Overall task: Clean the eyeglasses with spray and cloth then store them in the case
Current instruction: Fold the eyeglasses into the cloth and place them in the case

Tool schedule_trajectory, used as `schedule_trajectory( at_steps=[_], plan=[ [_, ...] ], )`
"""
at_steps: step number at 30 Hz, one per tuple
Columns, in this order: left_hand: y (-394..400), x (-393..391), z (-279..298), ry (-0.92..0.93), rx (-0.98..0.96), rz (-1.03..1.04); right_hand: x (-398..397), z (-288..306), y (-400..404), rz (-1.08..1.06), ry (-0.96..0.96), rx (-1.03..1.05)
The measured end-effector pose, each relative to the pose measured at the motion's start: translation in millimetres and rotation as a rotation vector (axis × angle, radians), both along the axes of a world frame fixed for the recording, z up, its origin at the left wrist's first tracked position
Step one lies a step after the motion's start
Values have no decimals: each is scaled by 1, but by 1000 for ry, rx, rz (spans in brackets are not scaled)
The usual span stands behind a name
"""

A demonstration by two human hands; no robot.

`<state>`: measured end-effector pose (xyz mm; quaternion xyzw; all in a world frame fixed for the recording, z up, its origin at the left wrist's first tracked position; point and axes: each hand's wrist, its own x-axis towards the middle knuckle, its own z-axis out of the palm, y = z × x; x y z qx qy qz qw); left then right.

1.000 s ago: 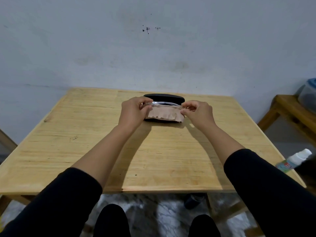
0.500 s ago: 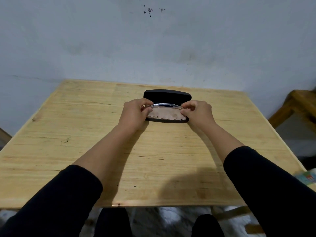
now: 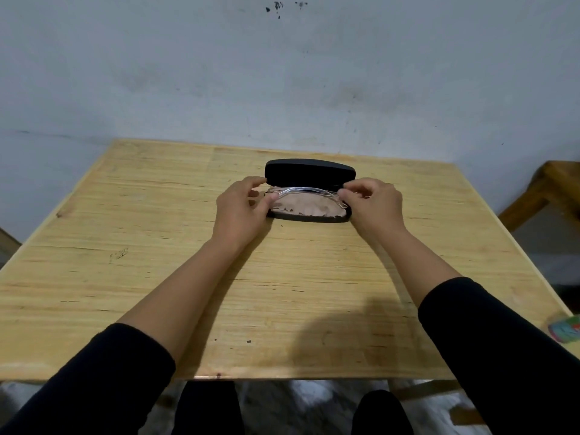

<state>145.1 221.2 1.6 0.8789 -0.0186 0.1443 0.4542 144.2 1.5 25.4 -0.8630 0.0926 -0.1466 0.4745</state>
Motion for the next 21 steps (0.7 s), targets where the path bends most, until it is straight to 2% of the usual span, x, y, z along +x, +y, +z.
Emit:
schedule_trajectory(
  at_steps=[4,7,11,21],
  plan=[
    [2,-10,0,170,-91,-36,6,9,-5,-112,1,145],
    [2,-10,1,192,-122,-62,16,16,-6,-93,115,267],
    [1,-10,0,200,-159,-53,22,21,-3,-54,228,279],
    [1,-8,-3,201,-115,-36,-1,0,-10,45,118,361]
  ],
)
